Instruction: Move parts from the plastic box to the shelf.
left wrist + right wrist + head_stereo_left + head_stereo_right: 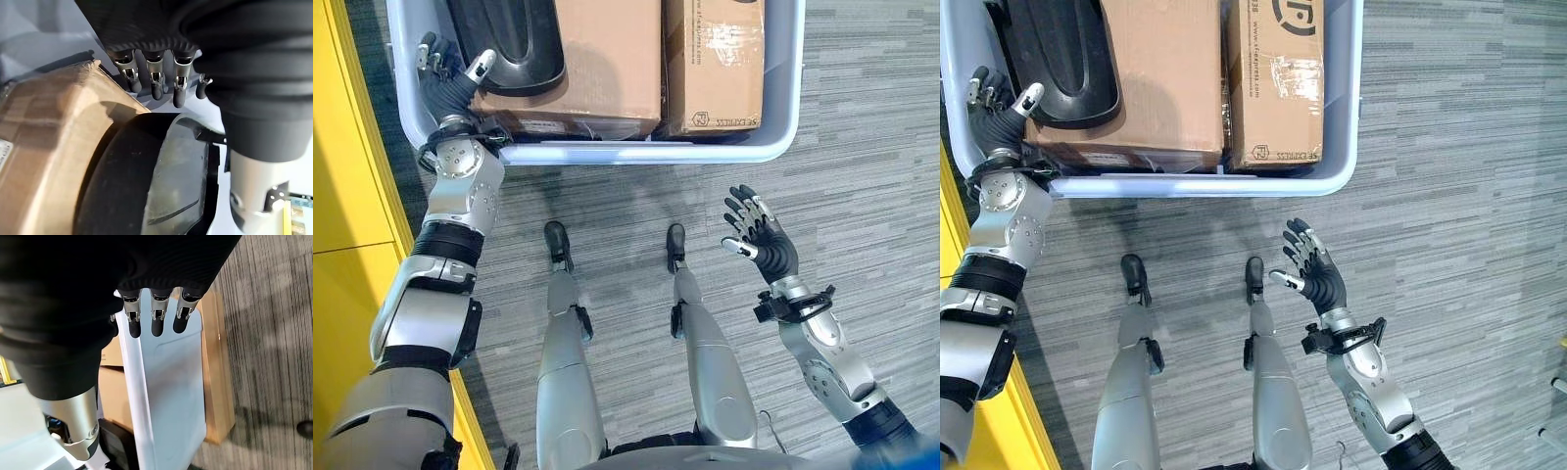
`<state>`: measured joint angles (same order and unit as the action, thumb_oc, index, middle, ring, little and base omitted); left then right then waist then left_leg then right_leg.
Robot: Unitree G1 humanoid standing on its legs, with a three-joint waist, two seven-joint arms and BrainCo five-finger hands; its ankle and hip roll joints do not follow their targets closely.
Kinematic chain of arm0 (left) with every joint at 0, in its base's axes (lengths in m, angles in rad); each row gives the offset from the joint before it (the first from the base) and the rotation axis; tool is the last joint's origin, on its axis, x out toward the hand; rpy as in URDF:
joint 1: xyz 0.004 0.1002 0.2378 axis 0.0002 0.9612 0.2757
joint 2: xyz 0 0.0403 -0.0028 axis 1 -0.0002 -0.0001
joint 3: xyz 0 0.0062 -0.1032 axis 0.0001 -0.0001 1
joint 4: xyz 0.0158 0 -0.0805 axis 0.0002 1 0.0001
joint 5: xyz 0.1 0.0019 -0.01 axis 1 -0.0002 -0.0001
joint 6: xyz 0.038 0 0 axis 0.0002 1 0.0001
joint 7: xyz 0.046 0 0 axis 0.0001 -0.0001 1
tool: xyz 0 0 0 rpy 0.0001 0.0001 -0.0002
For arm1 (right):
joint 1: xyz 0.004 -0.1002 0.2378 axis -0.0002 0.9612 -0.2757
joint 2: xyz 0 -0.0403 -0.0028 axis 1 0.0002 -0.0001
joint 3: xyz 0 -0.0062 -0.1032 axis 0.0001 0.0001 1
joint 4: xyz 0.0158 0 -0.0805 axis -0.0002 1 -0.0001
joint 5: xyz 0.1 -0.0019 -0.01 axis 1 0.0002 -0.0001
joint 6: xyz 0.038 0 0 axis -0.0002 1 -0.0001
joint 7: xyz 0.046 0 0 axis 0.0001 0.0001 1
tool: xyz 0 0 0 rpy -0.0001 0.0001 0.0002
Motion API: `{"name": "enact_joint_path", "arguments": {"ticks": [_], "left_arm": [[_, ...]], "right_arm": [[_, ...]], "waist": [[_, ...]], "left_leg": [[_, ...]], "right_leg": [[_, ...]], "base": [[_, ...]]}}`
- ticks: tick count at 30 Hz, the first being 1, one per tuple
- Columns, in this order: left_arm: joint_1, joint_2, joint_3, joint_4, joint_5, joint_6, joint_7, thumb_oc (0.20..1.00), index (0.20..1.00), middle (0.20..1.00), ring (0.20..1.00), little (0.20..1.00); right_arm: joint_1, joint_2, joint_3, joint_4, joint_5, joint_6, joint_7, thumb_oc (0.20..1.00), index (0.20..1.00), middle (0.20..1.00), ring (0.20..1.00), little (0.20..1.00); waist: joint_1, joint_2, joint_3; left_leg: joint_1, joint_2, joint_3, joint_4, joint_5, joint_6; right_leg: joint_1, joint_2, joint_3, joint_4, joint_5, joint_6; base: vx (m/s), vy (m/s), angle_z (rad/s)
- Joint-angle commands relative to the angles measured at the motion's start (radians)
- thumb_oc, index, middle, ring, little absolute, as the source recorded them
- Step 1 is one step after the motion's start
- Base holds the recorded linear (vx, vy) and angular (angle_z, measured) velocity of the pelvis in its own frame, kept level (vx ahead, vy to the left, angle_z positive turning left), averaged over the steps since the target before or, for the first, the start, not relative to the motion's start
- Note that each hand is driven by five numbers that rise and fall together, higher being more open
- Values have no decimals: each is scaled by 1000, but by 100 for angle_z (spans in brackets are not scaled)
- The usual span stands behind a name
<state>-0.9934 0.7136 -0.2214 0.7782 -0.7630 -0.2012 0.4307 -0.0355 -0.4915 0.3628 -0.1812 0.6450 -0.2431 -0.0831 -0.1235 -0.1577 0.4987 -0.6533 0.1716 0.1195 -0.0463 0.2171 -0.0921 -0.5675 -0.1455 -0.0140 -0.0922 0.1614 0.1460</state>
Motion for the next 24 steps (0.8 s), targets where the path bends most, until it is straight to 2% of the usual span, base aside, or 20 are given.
{"name": "enact_joint_path", "arguments": {"ticks": [1, 8, 12, 17, 20, 24], "left_arm": [[-74, 125, 31, 297, 52, 43, 0, 1000, 1000, 1000, 1000, 1000], [-89, 154, 9, 325, 46, 47, -36, 1000, 1000, 1000, 1000, 1000], [-56, 135, 29, 324, 31, 45, -43, 1000, 1000, 1000, 1000, 1000], [32, 51, 82, 248, -34, 14, -36, 1000, 1000, 1000, 1000, 1000], [130, -39, 102, 127, -71, -16, -38, 1000, 1000, 1000, 1000, 1000], [232, -126, 112, 50, -73, -19, -38, 1000, 1000, 1000, 1000, 1000]], "right_arm": [[28, -42, -82, -36, 21, -23, 26, 1000, 1000, 1000, 1000, 1000], [57, -36, -83, -39, 37, -15, 57, 1000, 1000, 1000, 1000, 1000], [64, -37, -77, -33, 44, -12, 62, 1000, 1000, 1000, 1000, 1000], [63, -33, -70, -32, 37, -9, 53, 1000, 1000, 1000, 1000, 1000], [50, -26, -65, -32, 31, -7, 38, 1000, 1000, 1000, 1000, 1000], [33, -17, -56, -24, 23, -3, 23, 1000, 1000, 1000, 1000, 1000]], "waist": [[-45, -33, 20], [-42, -28, 15], [-40, -28, 16], [-35, -28, 20], [-28, -26, 21], [-23, -25, 21]], "left_leg": [[74, 56, -18, 60, -132, -39], [59, 51, -21, 71, -140, -38], [56, 48, -23, 78, -145, -36], [62, 45, -24, 81, -149, -34], [75, 43, -24, 78, -150, -32], [89, 40, -20, 76, -151, -30]], "right_leg": [[187, -97, -32, 8, -42, 69], [184, -100, -35, 7, -40, 72], [185, -99, -35, 7, -45, 70], [192, -100, -39, 9, -48, 68], [196, -102, -40, 12, -52, 64], [202, -103, -40, 18, -55, 59]], "base": [[0, 0, 0], [0, 0, 0], [0, 0, 0], [0, 0, 0], [0, 0, 0], [-1, -1, 2]]}}
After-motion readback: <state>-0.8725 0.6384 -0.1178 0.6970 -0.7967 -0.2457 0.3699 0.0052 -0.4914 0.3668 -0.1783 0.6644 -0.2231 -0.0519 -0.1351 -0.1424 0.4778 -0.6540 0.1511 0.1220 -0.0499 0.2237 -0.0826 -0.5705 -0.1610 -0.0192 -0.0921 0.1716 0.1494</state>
